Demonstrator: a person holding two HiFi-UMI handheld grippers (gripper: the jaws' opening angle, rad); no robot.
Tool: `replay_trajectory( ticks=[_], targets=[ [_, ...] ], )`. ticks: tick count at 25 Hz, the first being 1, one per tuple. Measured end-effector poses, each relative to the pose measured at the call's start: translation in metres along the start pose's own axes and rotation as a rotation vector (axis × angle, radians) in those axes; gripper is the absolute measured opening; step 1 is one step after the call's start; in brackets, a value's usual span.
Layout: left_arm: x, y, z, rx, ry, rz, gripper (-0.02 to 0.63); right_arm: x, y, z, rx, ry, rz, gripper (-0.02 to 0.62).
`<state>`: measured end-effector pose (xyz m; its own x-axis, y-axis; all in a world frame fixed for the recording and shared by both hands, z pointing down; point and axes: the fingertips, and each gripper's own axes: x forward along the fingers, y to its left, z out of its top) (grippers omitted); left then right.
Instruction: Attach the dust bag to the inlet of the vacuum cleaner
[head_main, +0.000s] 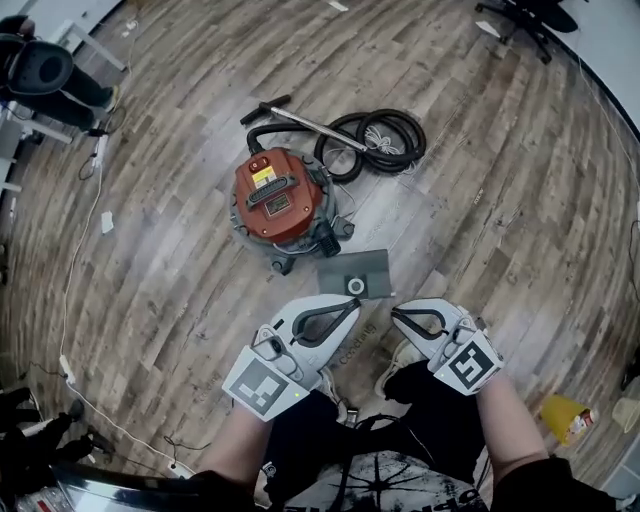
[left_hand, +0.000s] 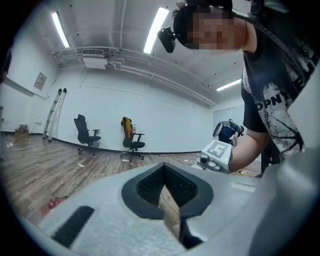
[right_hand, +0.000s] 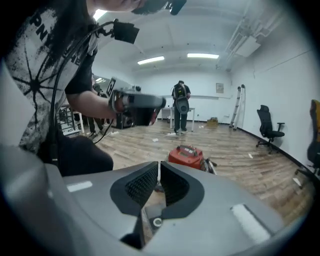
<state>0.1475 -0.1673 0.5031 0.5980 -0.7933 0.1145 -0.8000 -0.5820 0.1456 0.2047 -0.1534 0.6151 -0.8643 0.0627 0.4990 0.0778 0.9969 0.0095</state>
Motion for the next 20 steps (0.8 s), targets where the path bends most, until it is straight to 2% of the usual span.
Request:
replay_trajectory(
  ticks=[2, 4, 7, 9, 15, 20],
  targets=[
    [0.01, 0.016, -0.04, 0.006, -0.039, -0.013, -0.001, 0.046, -0.002, -0.061, -0.015, 0.04, 0.031, 0.048],
    [0.015, 0.025, -0.087, 0.016, -0.034, -0.032, 0.0, 0.092, -0.001, -0.128, -0.014, 0.091, 0.05, 0.062],
    [0.017, 0.033, -0.164, 0.066, 0.069, -0.065, 0.0, 0.162, -0.006, -0.23, -0.031, 0.222, 0.074, 0.106],
    [0.016, 0.035, -0.204, 0.092, 0.122, -0.075, 0.0, 0.197, 0.008, -0.292, -0.028, 0.315, 0.106, 0.131],
    [0.008, 0.043, -0.251, 0.061, 0.154, -0.049, 0.0, 0.251, 0.024, -0.43, -0.06, 0.566, 0.145, 0.166],
    [0.005, 0.045, -0.265, 0.035, 0.178, -0.042, 0.0, 0.267, 0.026, -0.51, -0.156, 0.778, 0.168, 0.189]
  ],
)
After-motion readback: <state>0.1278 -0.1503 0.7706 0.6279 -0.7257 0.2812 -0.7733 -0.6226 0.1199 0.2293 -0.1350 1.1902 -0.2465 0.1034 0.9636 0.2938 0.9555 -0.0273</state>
